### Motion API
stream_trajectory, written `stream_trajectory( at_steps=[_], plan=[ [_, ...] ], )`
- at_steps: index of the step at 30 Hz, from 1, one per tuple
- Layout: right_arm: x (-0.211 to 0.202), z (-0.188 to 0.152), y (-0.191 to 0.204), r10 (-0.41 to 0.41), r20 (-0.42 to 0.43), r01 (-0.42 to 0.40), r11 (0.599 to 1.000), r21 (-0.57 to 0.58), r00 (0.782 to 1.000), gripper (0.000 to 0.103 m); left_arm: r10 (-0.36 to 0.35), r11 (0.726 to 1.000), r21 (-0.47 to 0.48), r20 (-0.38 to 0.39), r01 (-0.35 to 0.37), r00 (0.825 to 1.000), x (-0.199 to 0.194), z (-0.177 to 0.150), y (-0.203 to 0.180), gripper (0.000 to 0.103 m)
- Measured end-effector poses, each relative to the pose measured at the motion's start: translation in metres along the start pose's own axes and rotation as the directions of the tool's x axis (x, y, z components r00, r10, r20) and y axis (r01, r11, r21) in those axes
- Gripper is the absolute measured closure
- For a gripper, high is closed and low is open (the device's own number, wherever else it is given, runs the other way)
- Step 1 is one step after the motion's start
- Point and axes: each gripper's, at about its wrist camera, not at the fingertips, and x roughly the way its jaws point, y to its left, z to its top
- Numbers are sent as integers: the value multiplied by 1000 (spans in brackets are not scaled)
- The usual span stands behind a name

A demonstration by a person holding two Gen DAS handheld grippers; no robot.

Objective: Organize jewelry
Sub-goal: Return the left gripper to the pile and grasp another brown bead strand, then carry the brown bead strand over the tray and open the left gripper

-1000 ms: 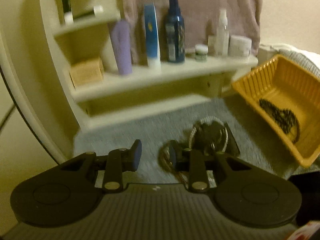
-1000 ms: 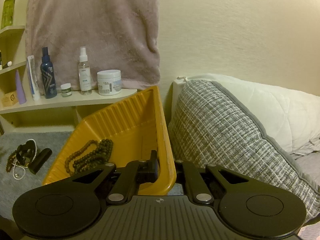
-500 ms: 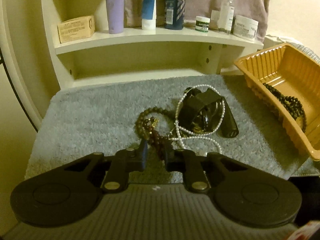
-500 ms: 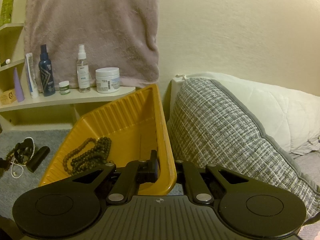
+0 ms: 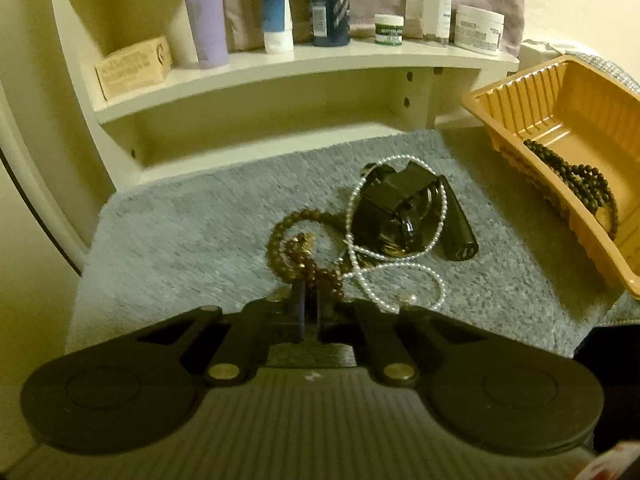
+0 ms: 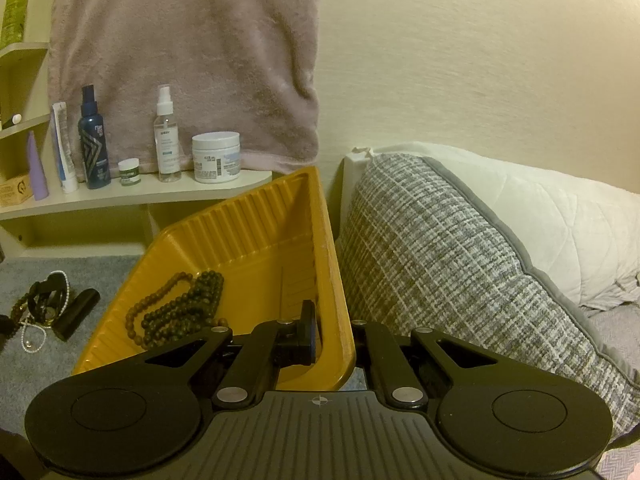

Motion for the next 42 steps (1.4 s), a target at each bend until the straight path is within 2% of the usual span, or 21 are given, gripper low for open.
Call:
stream_trajectory(
  at_steps=[8, 25, 34, 42],
  plan=[
    [-1, 0, 0, 1, 2, -1, 1000, -1, 1000, 98, 7, 999, 31, 43, -8, 999, -22, 15, 15, 99],
    [-1, 3, 2, 1, 3, -1, 1000, -1, 1000, 98, -71, 993, 102, 141, 56, 987, -64, 70, 27, 99],
    [0, 3, 1, 4, 5, -4, 1000, 6, 1000, 98, -177, 979, 127, 167, 157, 970, -75, 93, -3, 99],
    [-1, 3, 0, 7, 8, -7, 1000, 16, 1000, 98, -310, 946, 157, 175, 285, 934, -77, 108, -57, 99]
  ],
)
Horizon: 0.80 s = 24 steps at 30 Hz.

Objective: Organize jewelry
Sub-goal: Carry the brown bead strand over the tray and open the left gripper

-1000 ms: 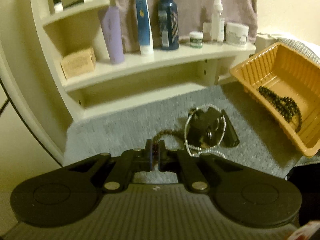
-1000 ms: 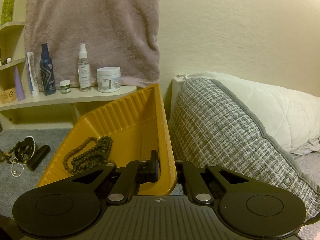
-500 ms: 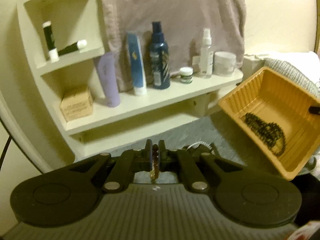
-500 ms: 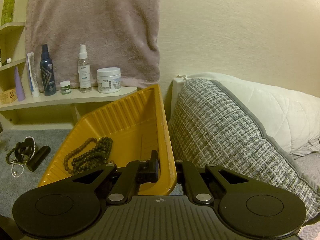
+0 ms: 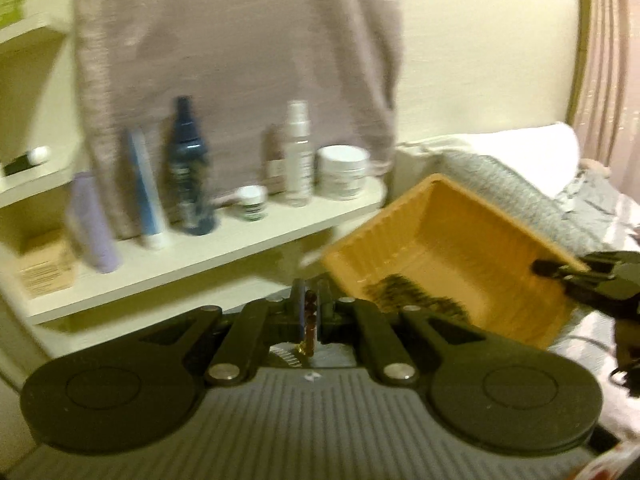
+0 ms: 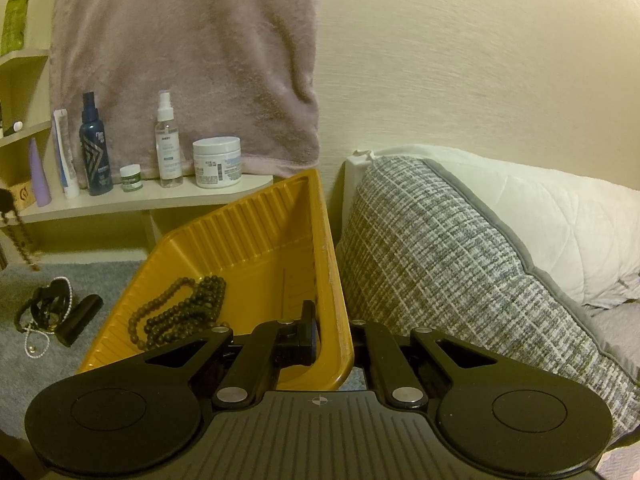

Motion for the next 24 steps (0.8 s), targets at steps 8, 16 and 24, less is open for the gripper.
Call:
stream_trajectory(
  at_steps=[8, 16, 24],
  plan=[
    [0, -1, -1, 3, -1, -3, 1000, 11, 1000, 98, -130, 991, -9, -11, 130, 991, 28, 2, -50, 99],
    [-1, -2, -2, 6, 2, -6, 1000, 20, 1000, 98, -206, 978, -6, -60, 206, 977, 50, -9, -84, 99],
    [-2, -3, -2, 6, 0, -6, 1000, 25, 1000, 98, -225, 974, -11, -112, 226, 968, 64, -24, -95, 99]
  ],
)
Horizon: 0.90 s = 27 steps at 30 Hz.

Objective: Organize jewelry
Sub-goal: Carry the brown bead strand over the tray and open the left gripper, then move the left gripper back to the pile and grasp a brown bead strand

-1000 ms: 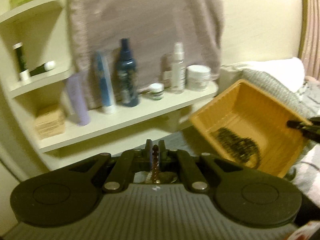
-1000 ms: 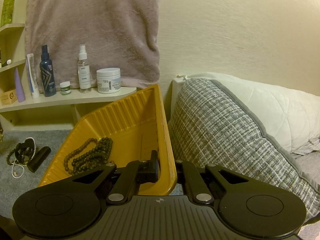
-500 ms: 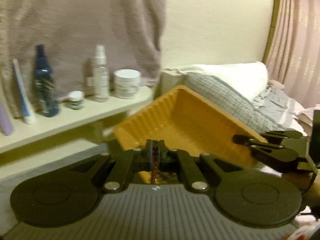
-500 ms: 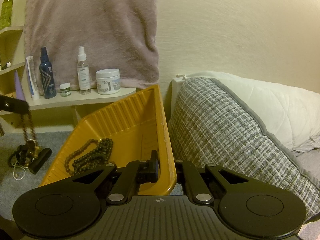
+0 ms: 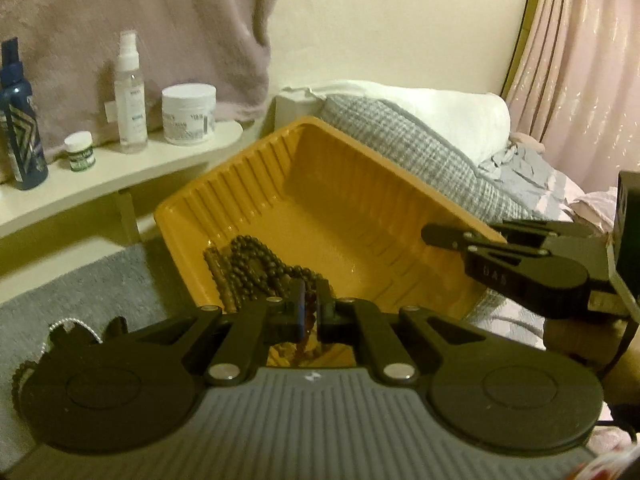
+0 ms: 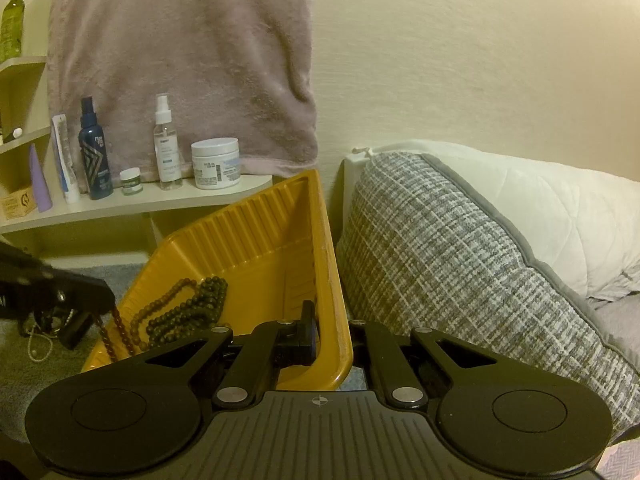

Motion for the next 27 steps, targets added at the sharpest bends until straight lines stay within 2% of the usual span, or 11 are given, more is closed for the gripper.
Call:
stream_trajectory(
  at_steps=[6, 9, 12, 15, 19, 21, 23, 27],
  plan=[
    [0, 0, 0, -1, -1, 1, 1000, -1, 1000, 98, -8, 1000, 1, -16, 8, 1000, 3, -3, 0, 97],
    [0, 0, 0, -1, -1, 1, 1000, -1, 1000, 98, 14, 1000, -9, -1, -14, 1000, -3, -2, 7, 96],
    [0, 0, 1, -1, -1, 1, 1000, 0, 1000, 98, 60, 998, -27, 20, -59, 998, -15, -3, 19, 96],
    [-1, -1, 1, -2, -2, 2, 1000, 1, 1000, 98, 135, 990, -50, 43, -133, 990, -32, -8, 36, 95],
    [-1, -1, 1, -2, -2, 2, 1000, 1, 1000, 98, 261, 961, -109, 60, -254, 963, -58, -21, 67, 94],
    [-2, -2, 2, -1, -3, 1, 1000, 1, 1000, 98, 339, 933, -147, 58, -328, 939, -73, -32, 85, 92],
    [-2, -2, 2, -2, -2, 2, 1000, 0, 1000, 98, 394, 907, -181, 46, -380, 918, -85, -43, 101, 88],
    [-2, -2, 1, -2, -3, 2, 1000, 1, 1000, 98, 465, 862, -235, 11, -450, 885, -105, -64, 130, 87]
  ],
)
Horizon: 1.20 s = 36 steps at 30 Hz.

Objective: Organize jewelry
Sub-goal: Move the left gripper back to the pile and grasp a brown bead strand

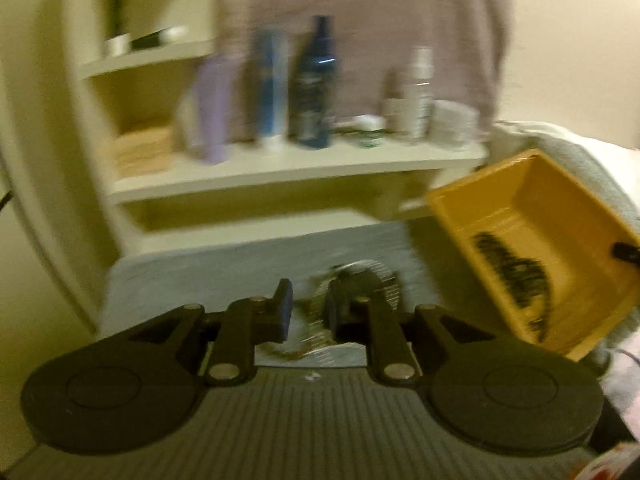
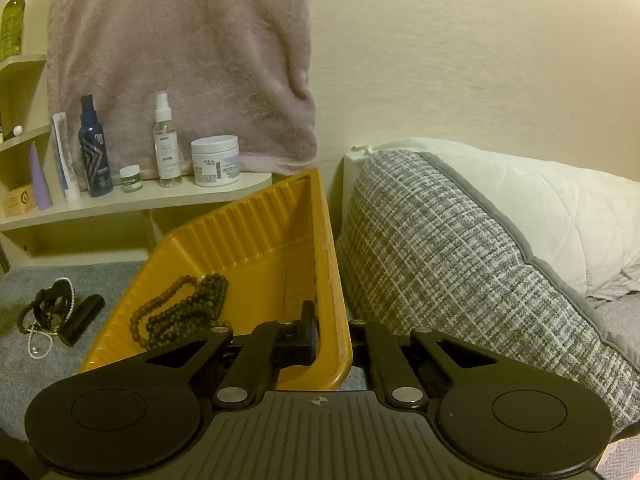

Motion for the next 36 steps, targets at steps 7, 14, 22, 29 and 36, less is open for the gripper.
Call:
stream_trajectory(
  at_steps=[7, 14, 22, 29, 36],
  plan=[
    [-1, 0, 0, -3, -2, 3, 1000, -5, 1000, 98, 60, 997, -55, -31, -61, 998, 4, -26, 24, 86],
    [1, 1, -1, -6, -9, 6, 1000, -9, 1000, 98, 36, 998, -52, -70, -39, 997, 27, -41, 13, 82],
    [2, 1, -1, -9, -11, 8, 1000, -13, 1000, 98, 16, 999, -33, -77, -19, 997, 43, -46, 2, 76],
    [3, 1, 0, -10, -13, 10, 1000, -19, 1000, 98, 66, 998, -18, -71, -67, 995, 52, -41, 11, 76],
    [6, 1, -2, -14, -19, 14, 1000, -24, 1000, 98, 80, 995, -46, -90, -84, 993, 70, -30, 25, 77]
  ],
)
